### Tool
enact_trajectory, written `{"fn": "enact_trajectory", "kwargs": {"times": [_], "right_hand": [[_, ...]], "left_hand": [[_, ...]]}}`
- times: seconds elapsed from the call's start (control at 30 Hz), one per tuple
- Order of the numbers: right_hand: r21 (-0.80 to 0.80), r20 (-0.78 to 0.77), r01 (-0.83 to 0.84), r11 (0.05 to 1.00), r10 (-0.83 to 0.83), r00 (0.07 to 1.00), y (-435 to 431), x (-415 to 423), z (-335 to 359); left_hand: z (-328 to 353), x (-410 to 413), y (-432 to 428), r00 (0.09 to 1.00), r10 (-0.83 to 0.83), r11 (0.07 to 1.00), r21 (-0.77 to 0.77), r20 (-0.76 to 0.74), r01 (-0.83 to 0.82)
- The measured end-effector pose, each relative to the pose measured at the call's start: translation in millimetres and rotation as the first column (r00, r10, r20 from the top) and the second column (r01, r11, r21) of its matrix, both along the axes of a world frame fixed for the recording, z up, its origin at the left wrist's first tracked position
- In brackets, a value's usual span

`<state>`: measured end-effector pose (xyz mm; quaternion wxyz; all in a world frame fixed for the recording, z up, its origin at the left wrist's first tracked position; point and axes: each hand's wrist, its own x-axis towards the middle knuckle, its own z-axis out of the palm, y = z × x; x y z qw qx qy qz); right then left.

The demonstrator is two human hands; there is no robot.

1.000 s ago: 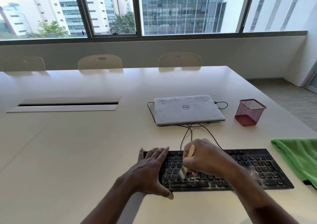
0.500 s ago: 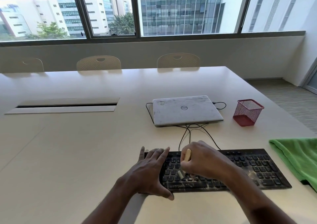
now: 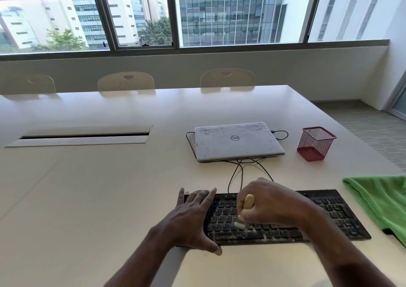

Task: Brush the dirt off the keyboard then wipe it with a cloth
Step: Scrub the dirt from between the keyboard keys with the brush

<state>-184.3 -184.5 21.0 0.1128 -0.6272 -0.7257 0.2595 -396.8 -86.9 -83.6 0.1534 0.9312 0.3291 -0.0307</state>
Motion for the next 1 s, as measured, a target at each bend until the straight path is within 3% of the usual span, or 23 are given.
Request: {"fn": "enact_trajectory", "kwargs": {"times": [0.13,0.27,0.43,0.63,0.77,0.9,1.0], "right_hand": [[0.004,-0.032,-0.071,0.997,0.071,0.997,-2.4,-10.4,0.7],[-0.055,0.046,0.026,0.998,-0.024,0.999,-5.9,-2.2,-3.7],[0.094,-0.073,0.152,0.984,-0.146,0.987,-4.2,-3.1,-3.4],[-0.043,-0.055,0.151,0.988,-0.153,0.987,-5.6,-7.7,-12.7],[0.088,-0.087,0.217,0.972,-0.21,0.974,-3.4,-7.9,-11.8],[-0.026,-0.039,0.145,0.989,-0.146,0.989,-4.4,-7.3,-14.1],[0.022,-0.041,0.103,0.994,-0.102,0.994,-5.3,-6.3,-8.0]], "left_hand": [[0.5,3.3,-0.1,1.0,-0.012,1.0,0.007,-0.013,0.012],[1.8,7.3,-1.5,0.999,-0.032,0.999,0.015,-0.007,0.032],[3.3,12.3,-2.7,0.999,-0.042,0.999,0.013,-0.022,0.042],[3.3,15.8,-3.4,0.999,-0.044,0.999,0.008,-0.023,0.044],[3.7,16.0,-3.4,0.999,-0.048,0.999,0.013,-0.025,0.048],[2.7,16.3,-3.2,0.999,-0.047,0.999,0.021,-0.026,0.048],[2.1,16.6,-3.1,0.998,-0.052,0.998,0.037,-0.033,0.053]]}}
